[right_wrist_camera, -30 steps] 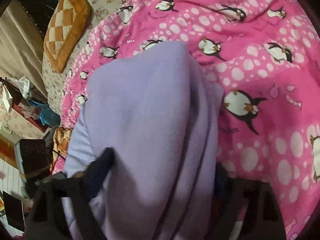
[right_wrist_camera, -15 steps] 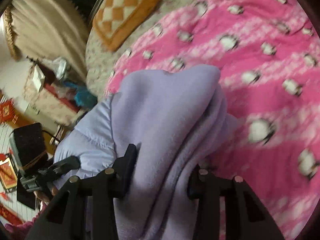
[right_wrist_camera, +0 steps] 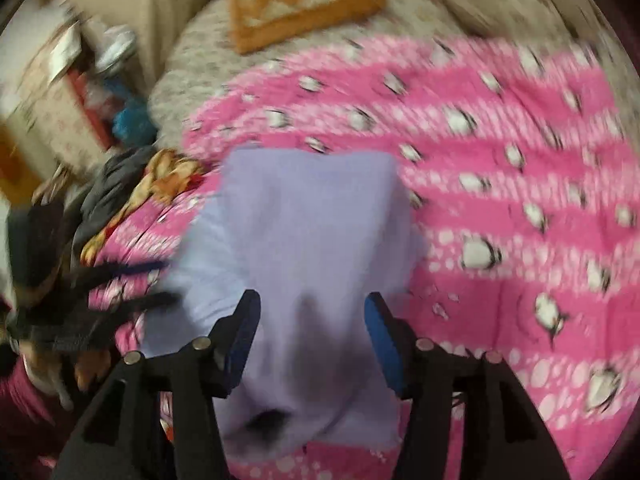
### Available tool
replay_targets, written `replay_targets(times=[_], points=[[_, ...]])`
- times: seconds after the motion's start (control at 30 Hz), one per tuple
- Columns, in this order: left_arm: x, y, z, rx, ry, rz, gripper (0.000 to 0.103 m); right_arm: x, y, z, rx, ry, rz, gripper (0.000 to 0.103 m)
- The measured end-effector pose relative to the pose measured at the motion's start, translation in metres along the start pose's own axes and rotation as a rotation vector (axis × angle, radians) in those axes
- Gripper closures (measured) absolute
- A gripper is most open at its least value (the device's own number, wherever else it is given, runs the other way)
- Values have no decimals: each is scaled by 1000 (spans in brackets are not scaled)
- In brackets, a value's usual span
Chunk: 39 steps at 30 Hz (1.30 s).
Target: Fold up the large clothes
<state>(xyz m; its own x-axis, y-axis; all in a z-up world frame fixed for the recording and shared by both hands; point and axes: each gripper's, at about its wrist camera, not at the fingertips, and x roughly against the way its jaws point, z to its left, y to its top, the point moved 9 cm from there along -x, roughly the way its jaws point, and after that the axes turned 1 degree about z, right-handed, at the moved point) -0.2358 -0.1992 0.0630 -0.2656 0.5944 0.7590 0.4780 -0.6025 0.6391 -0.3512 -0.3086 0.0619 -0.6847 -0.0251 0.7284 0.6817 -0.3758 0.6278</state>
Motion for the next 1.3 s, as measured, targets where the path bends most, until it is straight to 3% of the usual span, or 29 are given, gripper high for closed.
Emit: replay_targets(times=[0.07,0.13,0.2,0.27,0.37,0.57,0.63,0.73,0.9,1.1,1.3], points=[[-11,0,3,16,30,18,65,5,0,20,60,-4,-13,52],[-27,-3,3,56,13,38,64,-2,-5,40,129,5,-2,55],[-42,-6,1,69,1,51,58,-19,-19,40,190,-74,65,60],[-52,-10,2,75,-4,61,50,-42,-33,19,180,-169,136,67],[-61,-12,0,112,-10,56,47,-61,-43,-1,119,-155,145,66],[-51,-13,3,157,-9,41,47,-52,-35,2,94,-135,124,65],[-45,-13,5,168,5,31,47,-41,-29,5,55,-111,110,60],[-30,-11,8,164,41,-3,48,-20,-19,8,2,-101,25,33],[-7,-9,12,145,97,-48,48,-7,-10,-2,-95,-159,-35,31],[14,-7,21,175,123,-100,48,-3,-6,-4,-81,-234,-56,27],[21,-9,22,185,145,-113,48,-4,-6,0,-75,-233,-57,24]])
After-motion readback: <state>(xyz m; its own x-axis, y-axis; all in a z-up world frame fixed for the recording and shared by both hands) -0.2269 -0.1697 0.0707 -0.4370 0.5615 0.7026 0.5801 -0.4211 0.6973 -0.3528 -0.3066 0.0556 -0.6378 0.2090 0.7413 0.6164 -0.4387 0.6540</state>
